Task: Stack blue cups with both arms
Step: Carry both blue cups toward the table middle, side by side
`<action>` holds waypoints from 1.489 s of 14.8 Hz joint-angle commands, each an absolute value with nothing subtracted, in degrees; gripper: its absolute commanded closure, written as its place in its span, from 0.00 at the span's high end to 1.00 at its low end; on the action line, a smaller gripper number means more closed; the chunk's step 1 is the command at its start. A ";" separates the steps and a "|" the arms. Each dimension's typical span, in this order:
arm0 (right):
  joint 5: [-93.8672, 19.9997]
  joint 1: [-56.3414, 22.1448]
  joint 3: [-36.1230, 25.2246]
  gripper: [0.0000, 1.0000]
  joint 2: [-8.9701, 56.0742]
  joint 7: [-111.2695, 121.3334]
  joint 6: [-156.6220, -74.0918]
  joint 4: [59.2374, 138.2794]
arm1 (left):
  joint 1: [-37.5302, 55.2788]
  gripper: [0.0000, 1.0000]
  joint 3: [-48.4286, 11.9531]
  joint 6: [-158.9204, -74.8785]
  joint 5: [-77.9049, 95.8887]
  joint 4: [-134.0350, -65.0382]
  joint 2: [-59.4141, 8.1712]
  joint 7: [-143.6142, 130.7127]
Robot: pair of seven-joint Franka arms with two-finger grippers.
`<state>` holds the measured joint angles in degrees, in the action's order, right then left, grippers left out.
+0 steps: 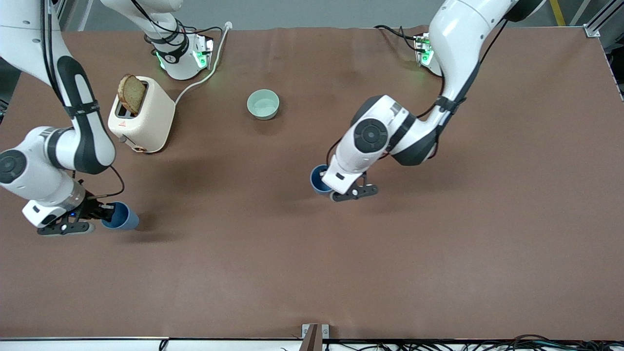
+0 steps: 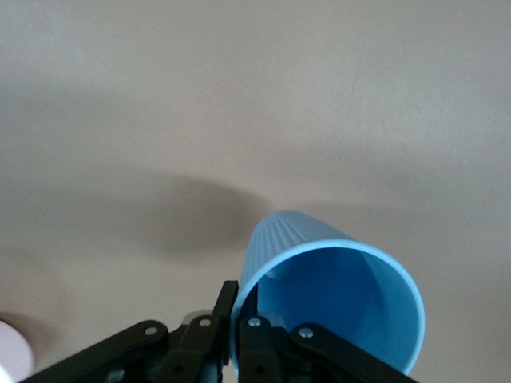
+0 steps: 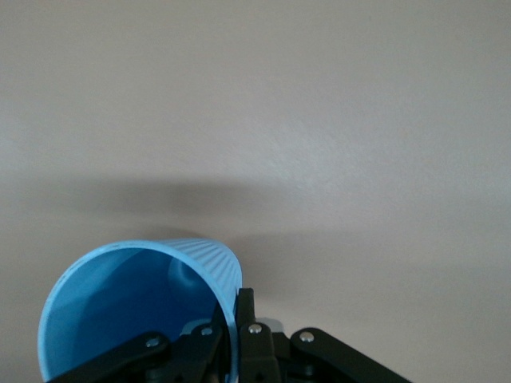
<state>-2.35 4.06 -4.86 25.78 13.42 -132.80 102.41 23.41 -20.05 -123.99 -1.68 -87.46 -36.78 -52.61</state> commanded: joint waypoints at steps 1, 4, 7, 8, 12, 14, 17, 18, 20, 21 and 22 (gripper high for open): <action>-9.29 2.56 -4.75 0.01 25.31 10.56 -122.37 94.06 | 26.53 0.00 -18.81 -124.89 -4.03 -85.78 -38.93 -55.28; -10.28 -1.48 -4.66 0.01 25.22 0.57 -121.03 91.76 | 28.21 0.01 -18.37 -126.38 -10.17 -85.87 -40.95 -61.42; -10.28 -4.39 -1.08 0.01 24.96 -11.91 -120.94 89.66 | 28.30 0.04 -18.46 -131.12 -10.72 -85.96 -42.36 -63.10; -10.20 -4.39 1.29 0.01 24.96 -15.96 -120.94 89.04 | 28.30 0.16 -18.37 -131.22 -10.64 -85.96 -42.45 -63.54; -8.53 -5.18 10.44 0.01 24.70 -31.17 -121.46 88.42 | 25.41 1.00 -18.46 -128.17 -10.46 -85.96 -38.26 -63.02; -6.43 -5.97 13.78 0.01 24.17 -37.06 -121.55 88.42 | 20.95 1.00 -18.72 -121.85 -10.55 -84.73 -32.55 -62.23; -4.05 -9.12 18.98 0.01 24.26 -45.32 -121.64 88.51 | 14.52 1.00 -18.99 -111.22 -10.63 -82.62 -24.11 -52.52; -3.00 -11.66 19.16 0.01 24.34 -48.57 -121.55 88.51 | 11.72 1.00 -18.81 -108.14 -10.55 -82.62 -20.95 -47.60; -1.67 -15.71 19.25 0.01 24.43 -52.63 -121.64 88.86 | 5.92 1.00 -19.16 -104.52 -10.55 -82.53 -16.72 -40.55; -1.15 -17.82 19.25 0.01 24.43 -54.65 -121.73 88.86 | 3.71 1.00 -18.90 -103.20 -10.55 -82.62 -14.70 -36.69; 0.34 -19.84 19.25 0.01 24.69 -56.58 -121.82 88.86 | 0.73 1.00 -18.98 -101.62 -10.55 -82.62 -12.59 -31.34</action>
<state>-1.97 -17.00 19.34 25.30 -52.54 -121.59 87.99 4.95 -18.48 -103.50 -9.86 -80.54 -16.53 -38.29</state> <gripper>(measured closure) 0.956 0.000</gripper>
